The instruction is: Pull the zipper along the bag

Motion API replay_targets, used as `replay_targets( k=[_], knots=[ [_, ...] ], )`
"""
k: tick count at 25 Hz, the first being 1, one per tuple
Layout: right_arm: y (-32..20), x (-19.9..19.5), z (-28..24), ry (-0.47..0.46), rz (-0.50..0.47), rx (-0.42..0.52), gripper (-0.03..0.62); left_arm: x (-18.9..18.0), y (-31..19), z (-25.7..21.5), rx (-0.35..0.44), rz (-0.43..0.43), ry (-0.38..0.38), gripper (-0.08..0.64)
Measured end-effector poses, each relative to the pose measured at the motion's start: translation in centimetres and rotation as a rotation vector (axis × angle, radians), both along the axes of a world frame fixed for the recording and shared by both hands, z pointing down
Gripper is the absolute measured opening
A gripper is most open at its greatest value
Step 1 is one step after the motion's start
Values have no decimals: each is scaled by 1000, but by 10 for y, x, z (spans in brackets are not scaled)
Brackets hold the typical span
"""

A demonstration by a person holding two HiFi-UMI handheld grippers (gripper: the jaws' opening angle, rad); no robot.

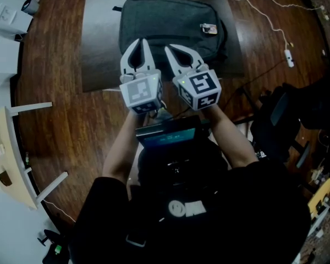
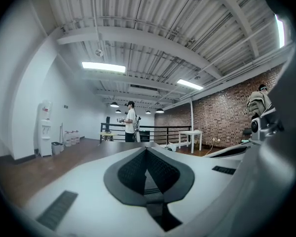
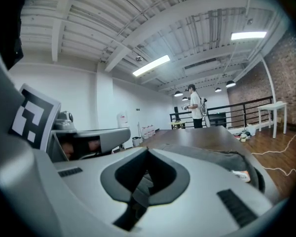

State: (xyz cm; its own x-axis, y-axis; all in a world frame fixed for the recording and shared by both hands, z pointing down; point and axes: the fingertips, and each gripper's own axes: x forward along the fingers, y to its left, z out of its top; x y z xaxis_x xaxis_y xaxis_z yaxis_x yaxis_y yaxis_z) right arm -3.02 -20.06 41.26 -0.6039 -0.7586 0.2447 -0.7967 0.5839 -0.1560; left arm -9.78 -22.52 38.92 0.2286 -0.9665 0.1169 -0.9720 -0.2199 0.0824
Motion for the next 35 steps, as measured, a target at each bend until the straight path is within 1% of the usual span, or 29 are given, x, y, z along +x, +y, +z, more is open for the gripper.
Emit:
replay_targets(
  k=[5, 9, 12, 14, 17, 19, 21, 23, 25, 28, 30, 32, 33, 35],
  knots=[
    [-18, -16, 7, 21, -6, -15, 12, -15, -21, 7, -14, 4, 14, 3],
    [-26, -27, 11, 50, -13, -19, 18, -25, -32, 10, -18, 11, 22, 3],
    [-29, -36, 17, 86, -36, -27, 26, -35, -37, 14, -21, 12, 21, 3],
    [-29, -40, 20, 119, -56, -33, 84, -42, -40, 16, -27, 8, 26, 3],
    [-31, -45, 28, 178, -97, -41, 134, -51, -47, 18, -32, 7, 29, 3],
    [-31, -50, 37, 251, -144, -45, 189, -57, -52, 20, -31, 7, 26, 3],
    [-32, -56, 47, 359, -199, -23, 196, -62, -57, 24, -35, 7, 22, 3],
    [-36, -62, 57, 491, -262, 25, 196, -67, -63, 30, -50, 3, -2, 3],
    [-42, -67, 71, 647, -352, 86, 198, -72, -68, 37, -69, -7, -32, 3],
    [-50, -76, 98, 878, -533, 169, 198, -70, -78, 40, -56, -11, -21, 3],
    [-51, -81, 120, 1004, -680, 183, 198, -72, -84, 41, -56, -18, -26, 3],
    [-51, -85, 140, 1108, -837, 178, 198, -75, -92, 40, -48, -29, -10, 3],
    [-51, -87, 145, 1140, -907, 169, 198, -78, -96, 40, -45, -38, -5, 3],
    [-53, -91, 147, 1158, -1018, 115, 199, -83, -104, 43, -45, -61, 1, 3]
  ],
)
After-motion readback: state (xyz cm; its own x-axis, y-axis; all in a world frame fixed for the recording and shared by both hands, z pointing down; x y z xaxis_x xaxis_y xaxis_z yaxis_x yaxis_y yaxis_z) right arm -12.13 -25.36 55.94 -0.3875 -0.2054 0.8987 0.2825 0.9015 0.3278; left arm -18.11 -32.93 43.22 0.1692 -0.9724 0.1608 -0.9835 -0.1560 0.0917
